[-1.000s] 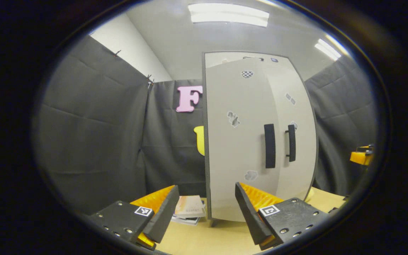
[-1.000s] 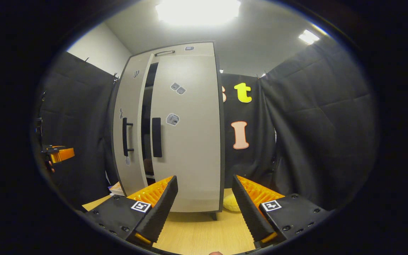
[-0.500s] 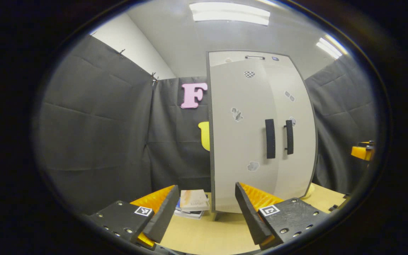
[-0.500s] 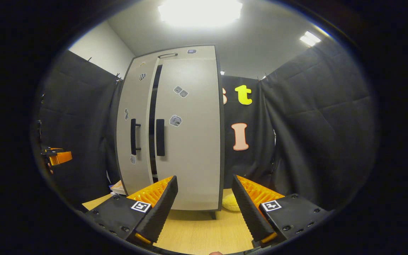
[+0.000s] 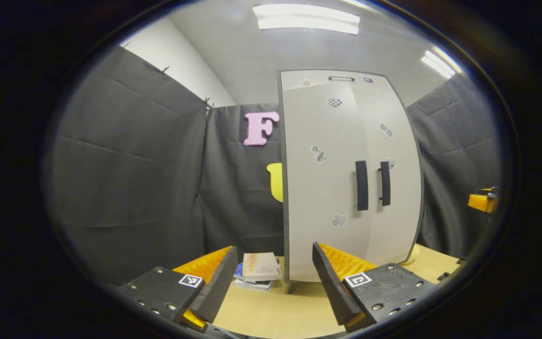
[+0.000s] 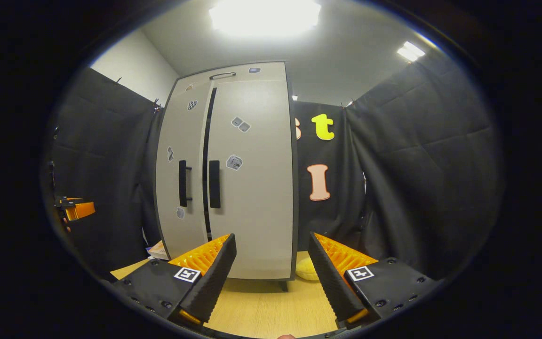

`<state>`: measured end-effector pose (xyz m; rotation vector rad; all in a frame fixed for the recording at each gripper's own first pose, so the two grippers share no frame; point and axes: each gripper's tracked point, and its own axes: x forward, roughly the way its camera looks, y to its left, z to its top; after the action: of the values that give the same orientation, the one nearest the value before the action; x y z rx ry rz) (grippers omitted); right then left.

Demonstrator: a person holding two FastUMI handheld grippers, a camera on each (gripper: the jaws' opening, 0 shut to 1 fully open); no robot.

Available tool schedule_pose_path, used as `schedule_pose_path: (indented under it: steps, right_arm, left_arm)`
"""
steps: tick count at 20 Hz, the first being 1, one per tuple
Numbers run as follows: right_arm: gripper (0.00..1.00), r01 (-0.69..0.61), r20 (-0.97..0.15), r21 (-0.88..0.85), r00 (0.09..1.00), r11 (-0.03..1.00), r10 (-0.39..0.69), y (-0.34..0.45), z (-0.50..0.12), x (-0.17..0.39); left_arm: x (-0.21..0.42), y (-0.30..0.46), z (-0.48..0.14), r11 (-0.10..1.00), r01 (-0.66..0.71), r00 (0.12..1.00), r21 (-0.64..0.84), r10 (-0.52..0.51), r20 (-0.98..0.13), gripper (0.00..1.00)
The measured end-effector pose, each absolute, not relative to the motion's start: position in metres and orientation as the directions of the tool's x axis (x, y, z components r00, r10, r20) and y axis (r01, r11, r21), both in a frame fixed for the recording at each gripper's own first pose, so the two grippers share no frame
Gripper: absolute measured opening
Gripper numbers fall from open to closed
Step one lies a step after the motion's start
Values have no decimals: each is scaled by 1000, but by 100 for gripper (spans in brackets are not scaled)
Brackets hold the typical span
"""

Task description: Grab one shoe with the right hand and put it into the shoe cabinet, grab the other shoe with the left hand and put it into the shoe cabinet; then close the right door with the right hand and the left door with the left hand.

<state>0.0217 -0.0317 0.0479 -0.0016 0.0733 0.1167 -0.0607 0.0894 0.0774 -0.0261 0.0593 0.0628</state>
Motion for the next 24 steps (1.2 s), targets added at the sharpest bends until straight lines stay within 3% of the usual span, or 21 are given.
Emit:
schedule_pose_path:
  steps: [3,6,9,10,13,16,17,19,24]
  right_arm:
    - [97,-115,-72,0,991,993,115,-32,49,21]
    - [93,-114,-67,-2,991,993,114,-33,50,20]
    - [93,-116,-65,4,991,993,116,-33,50,20]
    - [97,-116,-66,7,991,993,117,-33,50,20]
    - [93,-120,-65,5,991,993,120,-32,51,22]
    - [97,-126,-61,6,990,992,126,-30,53,24]
    - [93,-125,-60,6,990,992,125,-30,53,24]
    - [97,-127,-59,5,990,992,127,-29,53,23]
    - [97,-128,-58,2,990,992,128,-28,53,25]
  left_arm:
    - [-61,90,77,998,-62,996,-24,60,-59,93]
    - [-63,89,79,998,-58,997,-25,57,-56,96]
    - [-64,89,80,998,-59,997,-17,58,-54,96]
    - [-64,89,81,998,-61,997,-14,60,-54,93]
    - [-64,89,80,998,-65,996,-11,65,-54,93]
    - [-66,90,82,998,-67,997,-7,66,-50,97]
    - [-66,89,82,998,-66,997,-8,66,-50,92]
    - [-66,90,81,997,-71,996,-11,70,-51,97]
    - [-66,90,79,997,-74,996,-16,73,-55,96]
